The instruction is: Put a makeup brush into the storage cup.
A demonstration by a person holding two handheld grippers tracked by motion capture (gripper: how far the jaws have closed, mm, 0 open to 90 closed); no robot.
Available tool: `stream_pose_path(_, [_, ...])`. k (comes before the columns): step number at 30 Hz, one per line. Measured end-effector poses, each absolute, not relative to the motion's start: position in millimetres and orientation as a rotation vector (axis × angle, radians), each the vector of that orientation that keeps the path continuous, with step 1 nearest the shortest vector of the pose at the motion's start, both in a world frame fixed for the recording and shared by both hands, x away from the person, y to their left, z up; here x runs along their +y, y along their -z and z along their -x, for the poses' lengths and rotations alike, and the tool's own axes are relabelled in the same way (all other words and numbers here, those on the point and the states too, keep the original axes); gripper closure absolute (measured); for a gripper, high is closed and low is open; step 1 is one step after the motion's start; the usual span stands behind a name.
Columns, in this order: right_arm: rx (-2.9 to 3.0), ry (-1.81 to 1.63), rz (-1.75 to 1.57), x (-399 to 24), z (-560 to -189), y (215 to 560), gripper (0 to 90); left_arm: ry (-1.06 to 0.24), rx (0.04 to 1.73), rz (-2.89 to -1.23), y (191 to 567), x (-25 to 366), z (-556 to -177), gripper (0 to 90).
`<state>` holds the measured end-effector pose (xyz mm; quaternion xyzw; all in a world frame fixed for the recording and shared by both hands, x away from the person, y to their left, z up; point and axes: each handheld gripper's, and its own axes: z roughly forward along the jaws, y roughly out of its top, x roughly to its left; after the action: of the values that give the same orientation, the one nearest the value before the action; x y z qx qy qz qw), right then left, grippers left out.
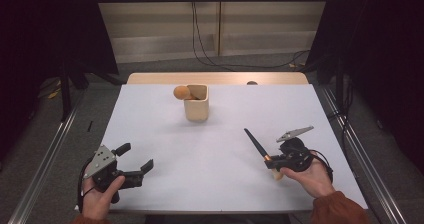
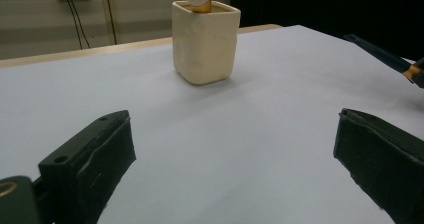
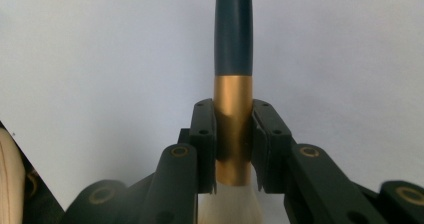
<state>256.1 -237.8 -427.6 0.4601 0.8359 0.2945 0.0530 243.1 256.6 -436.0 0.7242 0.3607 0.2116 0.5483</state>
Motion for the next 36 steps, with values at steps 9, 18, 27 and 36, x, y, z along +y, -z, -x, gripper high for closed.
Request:
stream_pose_path(9, [2.415,-1.061,-1.364,-244,-253,429,74.1,-0.506,0.842,-1.72,435,257,-242,2.7])
stream_pose_path(18, [2.249,-1.242,-1.291,-250,-247,426,74.1,-0.51,0.843,-1.713,434,257,-241,2.7])
stream_pose_path(27, [2.221,-1.346,-1.283,-252,-250,424,74.1,-0.486,0.783,-1.696,432,256,-238,2.0])
stream_pose_path(36, [2.24,-1.44,-1.158,-239,-251,416,74.1,-0.46,0.749,-1.72,430,247,-237,2.1])
